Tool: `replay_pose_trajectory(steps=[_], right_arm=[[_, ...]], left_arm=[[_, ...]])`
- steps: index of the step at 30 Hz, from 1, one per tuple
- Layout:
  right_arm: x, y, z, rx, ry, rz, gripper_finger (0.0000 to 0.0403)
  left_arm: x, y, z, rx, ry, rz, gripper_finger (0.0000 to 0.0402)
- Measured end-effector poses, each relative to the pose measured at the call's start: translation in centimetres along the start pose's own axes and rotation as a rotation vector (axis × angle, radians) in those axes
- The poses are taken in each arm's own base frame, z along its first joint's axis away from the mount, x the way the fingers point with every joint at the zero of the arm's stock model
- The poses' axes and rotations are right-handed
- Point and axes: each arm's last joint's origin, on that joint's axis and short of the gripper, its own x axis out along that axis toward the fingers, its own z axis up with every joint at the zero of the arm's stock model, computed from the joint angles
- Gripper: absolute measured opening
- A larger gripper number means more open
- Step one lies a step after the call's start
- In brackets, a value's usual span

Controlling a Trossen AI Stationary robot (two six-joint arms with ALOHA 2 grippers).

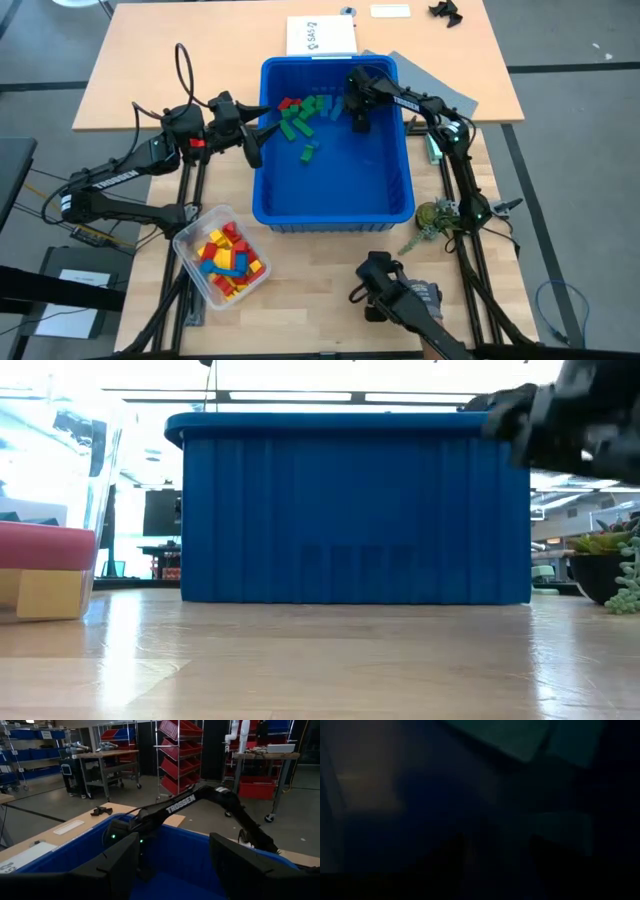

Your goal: Sort Items/Unsort Items

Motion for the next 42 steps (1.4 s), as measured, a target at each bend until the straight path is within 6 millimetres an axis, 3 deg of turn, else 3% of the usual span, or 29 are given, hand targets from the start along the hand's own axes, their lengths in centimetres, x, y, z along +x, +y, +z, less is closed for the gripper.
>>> replay_pose_trajectory(steps=[5, 12, 15, 21, 26, 34, 42], right_arm=[[1.1, -0.1, 0.0, -0.012, 0.037, 0.027, 0.0209], [0.2, -0.4, 0.1, -0.019, 0.029, 0.001, 0.0032], [-0.7, -0.5, 0.3, -0.021, 0.019, -0.006, 0.0030], [-5.9, -0.2, 2.1, -0.022, -0.106, 0.003, 0.0030], [-11.4, 1.3, 4.3, -0.032, -0.335, 0.106, 0.0029], [-19.1, 6.8, 8.7, -0.094, -0.650, 0.329, 0.0029], [-23.4, 16.5, 13.6, -0.298, -0.765, 0.467, 0.0030]], left_arm=[[0.0, 0.0, 0.0, 0.000, 0.000, -0.001, 0.0248], [0.0, 0.0, 0.0, 0.000, 0.000, -0.001, 0.0248], [0.0, 0.0, 0.0, 0.000, 0.000, 0.000, 0.0248], [0.0, 0.0, 0.0, 0.000, 0.000, 0.000, 0.0248], [0.0, 0.0, 0.0, 0.000, 0.000, 0.000, 0.0248], [0.0, 0.0, 0.0, 0.000, -0.001, 0.000, 0.0248], [0.0, 0.0, 0.0, 0.000, -0.001, 0.000, 0.0248]])
